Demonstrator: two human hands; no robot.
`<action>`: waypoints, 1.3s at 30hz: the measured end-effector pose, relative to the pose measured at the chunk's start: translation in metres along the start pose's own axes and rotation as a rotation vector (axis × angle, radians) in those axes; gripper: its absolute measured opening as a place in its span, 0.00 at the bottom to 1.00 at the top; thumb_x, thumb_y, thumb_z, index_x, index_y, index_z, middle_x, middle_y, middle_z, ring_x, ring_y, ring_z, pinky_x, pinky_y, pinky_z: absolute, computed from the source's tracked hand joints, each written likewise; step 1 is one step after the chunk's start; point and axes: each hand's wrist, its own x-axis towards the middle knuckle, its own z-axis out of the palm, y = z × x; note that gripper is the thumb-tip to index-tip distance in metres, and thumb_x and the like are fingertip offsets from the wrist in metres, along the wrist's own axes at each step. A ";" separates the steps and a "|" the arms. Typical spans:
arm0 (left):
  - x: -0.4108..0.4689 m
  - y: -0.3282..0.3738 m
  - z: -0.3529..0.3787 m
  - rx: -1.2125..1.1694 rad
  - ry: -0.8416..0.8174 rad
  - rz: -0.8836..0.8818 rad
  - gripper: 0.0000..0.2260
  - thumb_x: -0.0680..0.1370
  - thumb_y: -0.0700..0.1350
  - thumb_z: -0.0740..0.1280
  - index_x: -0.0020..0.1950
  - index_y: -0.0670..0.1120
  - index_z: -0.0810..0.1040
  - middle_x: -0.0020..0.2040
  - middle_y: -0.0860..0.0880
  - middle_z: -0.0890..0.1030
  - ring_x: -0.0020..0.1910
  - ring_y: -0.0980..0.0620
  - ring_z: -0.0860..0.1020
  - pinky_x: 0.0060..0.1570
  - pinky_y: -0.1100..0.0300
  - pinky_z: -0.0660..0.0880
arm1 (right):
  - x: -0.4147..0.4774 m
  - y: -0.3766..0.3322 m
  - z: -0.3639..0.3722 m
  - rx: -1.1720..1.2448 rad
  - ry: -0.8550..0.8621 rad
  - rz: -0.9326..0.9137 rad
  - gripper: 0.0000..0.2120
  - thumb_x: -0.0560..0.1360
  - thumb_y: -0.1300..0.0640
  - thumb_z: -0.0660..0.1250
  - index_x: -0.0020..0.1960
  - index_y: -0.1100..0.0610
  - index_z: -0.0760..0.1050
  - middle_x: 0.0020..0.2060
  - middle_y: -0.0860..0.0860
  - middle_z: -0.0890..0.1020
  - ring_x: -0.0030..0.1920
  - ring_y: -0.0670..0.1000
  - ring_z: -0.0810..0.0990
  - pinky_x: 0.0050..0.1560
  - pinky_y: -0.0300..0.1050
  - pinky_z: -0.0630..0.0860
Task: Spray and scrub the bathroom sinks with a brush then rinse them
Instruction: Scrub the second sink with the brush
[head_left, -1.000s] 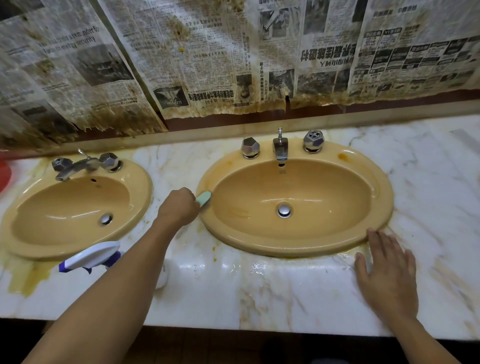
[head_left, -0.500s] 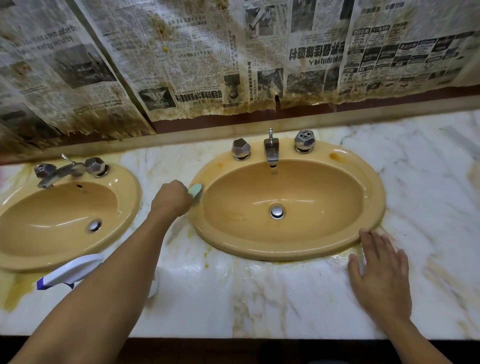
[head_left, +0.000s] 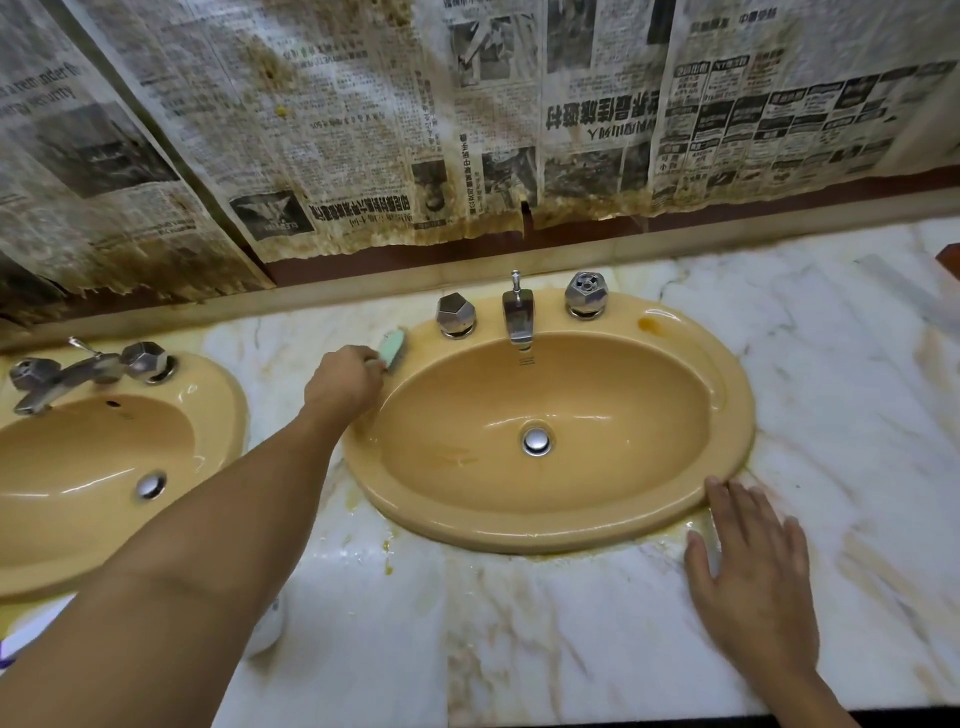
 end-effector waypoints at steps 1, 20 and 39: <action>-0.003 -0.002 0.001 0.000 -0.005 -0.002 0.14 0.81 0.48 0.62 0.61 0.52 0.84 0.52 0.48 0.81 0.48 0.45 0.78 0.40 0.56 0.70 | 0.000 0.000 0.000 0.000 -0.004 0.000 0.31 0.79 0.45 0.54 0.79 0.56 0.64 0.75 0.58 0.71 0.78 0.58 0.64 0.78 0.63 0.56; -0.157 -0.059 0.017 0.088 0.055 -0.021 0.12 0.82 0.48 0.62 0.59 0.49 0.84 0.50 0.43 0.84 0.50 0.38 0.80 0.46 0.51 0.77 | -0.002 -0.001 -0.004 0.050 -0.009 -0.003 0.32 0.79 0.45 0.52 0.81 0.54 0.60 0.75 0.56 0.70 0.78 0.56 0.62 0.78 0.62 0.54; -0.228 -0.038 0.058 -0.087 0.084 -0.022 0.17 0.84 0.50 0.62 0.72 0.52 0.78 0.50 0.44 0.85 0.49 0.42 0.81 0.43 0.50 0.78 | -0.002 0.003 -0.005 0.051 -0.014 -0.021 0.31 0.79 0.47 0.53 0.80 0.55 0.60 0.75 0.59 0.70 0.78 0.58 0.62 0.77 0.64 0.56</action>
